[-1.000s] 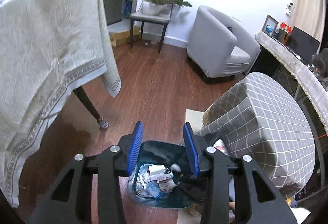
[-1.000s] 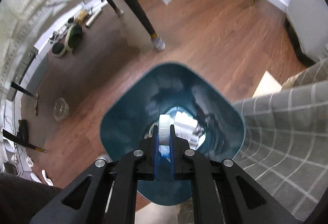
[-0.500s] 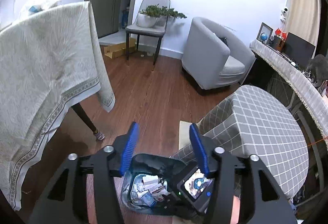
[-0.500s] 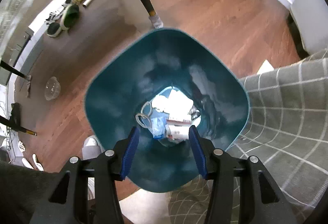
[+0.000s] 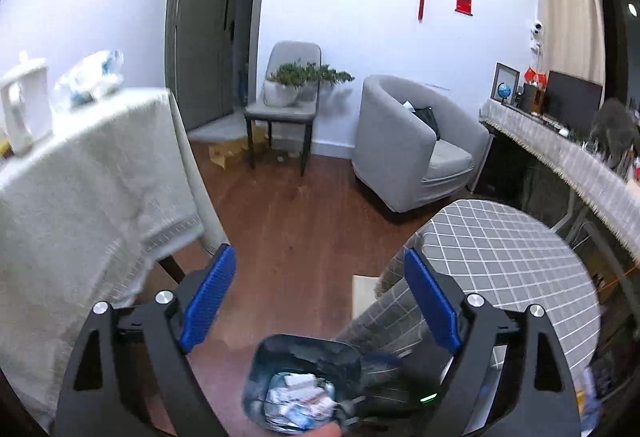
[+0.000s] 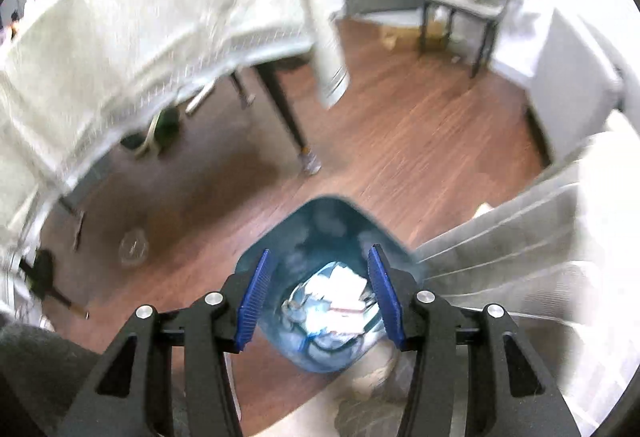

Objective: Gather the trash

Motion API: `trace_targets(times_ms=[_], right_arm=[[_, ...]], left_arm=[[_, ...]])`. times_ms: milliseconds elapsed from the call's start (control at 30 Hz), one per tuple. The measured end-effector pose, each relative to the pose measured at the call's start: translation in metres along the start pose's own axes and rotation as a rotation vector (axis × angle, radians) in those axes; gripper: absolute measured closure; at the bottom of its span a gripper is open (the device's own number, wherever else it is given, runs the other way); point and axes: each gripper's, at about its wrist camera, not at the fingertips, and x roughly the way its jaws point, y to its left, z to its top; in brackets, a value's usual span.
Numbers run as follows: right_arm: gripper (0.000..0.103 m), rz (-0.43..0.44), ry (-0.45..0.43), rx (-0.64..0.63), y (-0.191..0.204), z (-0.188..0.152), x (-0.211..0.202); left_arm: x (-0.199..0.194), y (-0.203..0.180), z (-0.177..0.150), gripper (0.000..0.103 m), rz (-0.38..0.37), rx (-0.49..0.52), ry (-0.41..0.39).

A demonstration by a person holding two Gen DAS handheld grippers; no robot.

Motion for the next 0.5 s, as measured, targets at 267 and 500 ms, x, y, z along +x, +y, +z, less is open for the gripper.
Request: trace_targets(times_ms=[267,500], right_arm=[[0.027,-0.131,-0.205,0.064,-0.037,-0.003,-0.107],[0.008,-0.245,-0.329,0.103,-0.052,-0.039,-0.179]], left_arm=[[-0.039,-0.018,-0.005,0.006,0.063,0.032,-0.082],[-0.058,-0.021,-0.026,0.004,0.107,-0.036,-0.075]])
